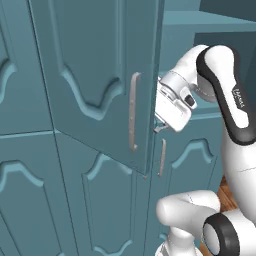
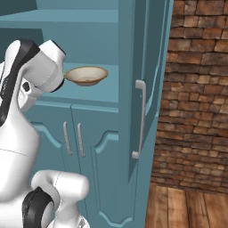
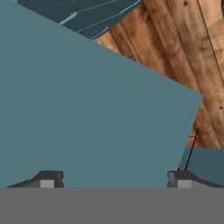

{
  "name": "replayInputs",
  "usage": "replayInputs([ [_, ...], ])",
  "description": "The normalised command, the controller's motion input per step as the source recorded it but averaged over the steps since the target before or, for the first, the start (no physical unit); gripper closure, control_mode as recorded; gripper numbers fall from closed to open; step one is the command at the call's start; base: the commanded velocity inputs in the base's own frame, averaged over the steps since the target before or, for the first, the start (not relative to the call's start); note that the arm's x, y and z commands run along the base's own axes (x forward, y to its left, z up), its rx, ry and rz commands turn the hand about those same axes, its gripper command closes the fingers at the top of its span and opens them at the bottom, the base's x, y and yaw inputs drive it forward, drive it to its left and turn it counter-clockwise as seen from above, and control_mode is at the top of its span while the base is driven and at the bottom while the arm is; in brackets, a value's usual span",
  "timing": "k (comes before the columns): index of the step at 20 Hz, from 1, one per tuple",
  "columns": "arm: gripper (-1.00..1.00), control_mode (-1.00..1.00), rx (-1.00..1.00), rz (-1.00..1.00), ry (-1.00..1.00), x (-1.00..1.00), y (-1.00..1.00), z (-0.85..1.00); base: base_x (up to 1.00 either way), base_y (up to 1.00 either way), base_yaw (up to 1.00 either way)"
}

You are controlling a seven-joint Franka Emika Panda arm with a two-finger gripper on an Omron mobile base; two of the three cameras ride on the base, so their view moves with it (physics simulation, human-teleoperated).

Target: Retrieve the bowl from the cabinet, then place the raw meat into the bowl to avoid contamination.

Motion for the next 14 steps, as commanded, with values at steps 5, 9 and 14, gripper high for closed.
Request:
replayInputs([
  [5,-1.00,-1.00,-0.03,0.12,-0.04,-0.76,1.00,-0.09,0.00,0.00,0.00],
  [9,-1.00,-1.00,-0.03,0.04,-0.04,-0.34,0.82,-0.14,0.00,0.00,0.00],
  [14,-1.00,-1.00,0.00,-0.09,-0.03,-0.03,0.66,-0.28,0.00,0.00,0.00],
])
